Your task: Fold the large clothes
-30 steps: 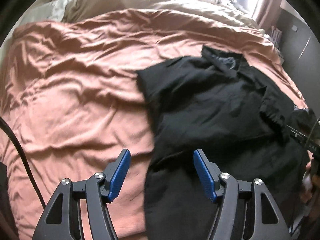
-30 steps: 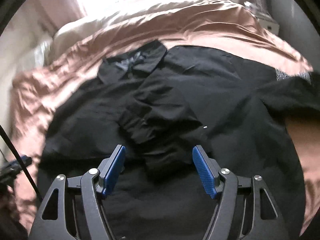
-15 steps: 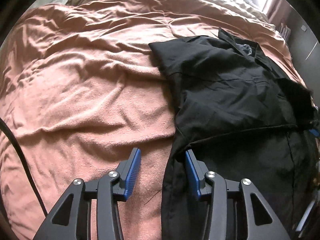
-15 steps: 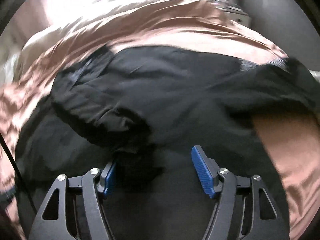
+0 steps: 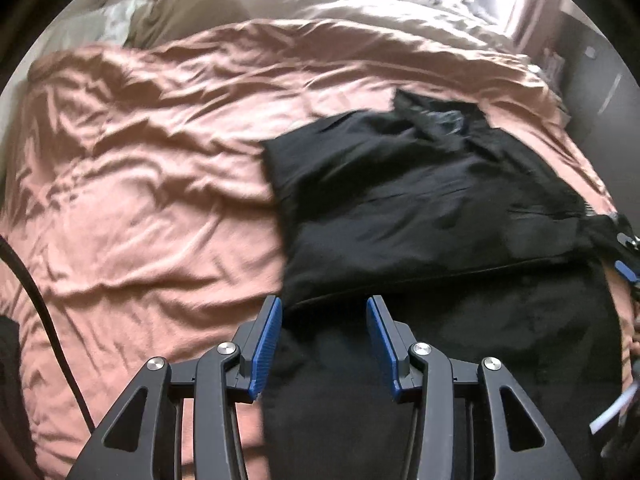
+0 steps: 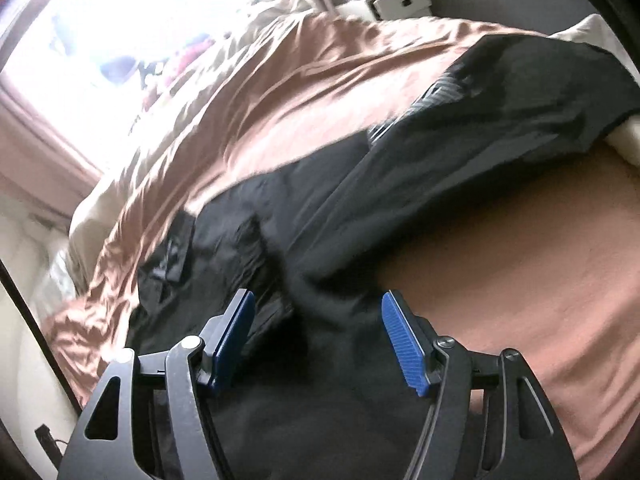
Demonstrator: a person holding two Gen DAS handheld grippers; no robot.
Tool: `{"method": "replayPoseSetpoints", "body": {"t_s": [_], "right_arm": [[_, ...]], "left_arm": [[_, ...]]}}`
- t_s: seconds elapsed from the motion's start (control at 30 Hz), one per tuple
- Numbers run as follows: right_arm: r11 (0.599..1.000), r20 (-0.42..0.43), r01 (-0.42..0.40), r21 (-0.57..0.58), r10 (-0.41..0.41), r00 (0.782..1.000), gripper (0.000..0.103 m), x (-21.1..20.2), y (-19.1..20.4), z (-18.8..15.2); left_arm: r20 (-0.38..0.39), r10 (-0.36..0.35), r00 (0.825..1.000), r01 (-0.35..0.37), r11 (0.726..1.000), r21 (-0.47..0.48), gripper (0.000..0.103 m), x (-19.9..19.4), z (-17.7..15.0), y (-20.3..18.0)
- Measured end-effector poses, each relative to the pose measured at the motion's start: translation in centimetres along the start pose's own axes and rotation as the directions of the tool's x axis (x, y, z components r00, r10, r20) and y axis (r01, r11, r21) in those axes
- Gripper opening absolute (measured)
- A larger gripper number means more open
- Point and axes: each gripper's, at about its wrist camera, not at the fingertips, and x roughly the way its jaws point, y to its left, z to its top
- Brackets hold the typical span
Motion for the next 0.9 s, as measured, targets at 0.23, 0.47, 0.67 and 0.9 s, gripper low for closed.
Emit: {"method": "replayPoseSetpoints", "body": {"t_s": [0.23,0.47,0.67,0.9], "right_arm": [[0.995,0.054,-0.026,0.101,0.021,0.998,0.065,-1.8,-6.0,1.1],[0.974,0.141,-0.006,0.227,-0.026,0.990,0.049,-3.7,-10.7,1.1],[0.949,0.194,0.018,0.315,-0.083,0.978,0.048,-3.4,-12.8,0.8],[0.961,0.244,-0.006,0.275,-0.064,0.968,0.023,-2.3,-13.9,1.0]], "left_arm": [[0.026,-0.042,0.999,0.040,0.998,0.047,0.046,-1.2,1.0,-4.5],[0.035,-0.069,0.997,0.067,0.996,0.060,0.046,-0.2,2.2,-8.1],[0.047,-0.072,0.996,0.067,0.993,0.096,0.046,0.9,3.4,-10.6],[0.023,-0.059,0.998,0.056,0.990,0.131,0.047,2.1,3.9,-11.5]]}}
